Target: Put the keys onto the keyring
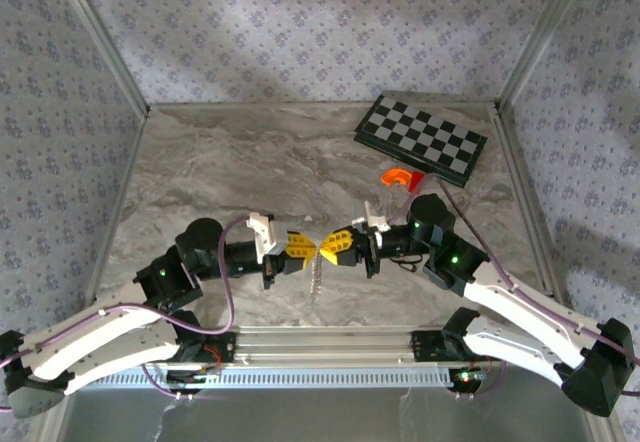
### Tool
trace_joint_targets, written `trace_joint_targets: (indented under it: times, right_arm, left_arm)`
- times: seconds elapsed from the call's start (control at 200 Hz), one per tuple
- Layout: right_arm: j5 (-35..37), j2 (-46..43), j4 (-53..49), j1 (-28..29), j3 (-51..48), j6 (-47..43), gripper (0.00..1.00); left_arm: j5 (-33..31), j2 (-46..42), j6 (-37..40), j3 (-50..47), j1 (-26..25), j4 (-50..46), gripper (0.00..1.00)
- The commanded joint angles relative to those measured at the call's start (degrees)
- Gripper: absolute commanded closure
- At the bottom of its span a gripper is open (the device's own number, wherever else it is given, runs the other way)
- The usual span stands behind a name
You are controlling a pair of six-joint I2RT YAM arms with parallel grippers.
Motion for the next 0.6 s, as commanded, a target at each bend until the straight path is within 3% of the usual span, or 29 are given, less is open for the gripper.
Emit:
trace_joint_targets:
  times: [0.0, 0.12, 0.265, 0.595]
  right_arm:
    - [-1.28, -0.45, 2.08, 0.49, -0.07, 0.18, 1.00]
    - [-1.51, -0.32, 2.52, 0.56, -0.16, 0.45, 1.00]
    - [-1.67, -0.41, 3.63, 0.57, -0.35, 1.03, 1.00]
    - [-1.93, 0.22, 4.61, 0.71, -0.88, 1.58, 1.00]
  left_arm:
    - [1.50, -0.19, -0.17, -0.87, -0.28, 2.40, 0.87]
    - [1.13, -0.32, -0.39, -1.08, -0.28, 2.50, 0.77]
    - [1.22, -0.28, -0.51, -1.07, -0.28, 2.39, 0.76]
    - [2.15, -0.37, -0.62, -1.23, -0.28, 2.95, 0.88]
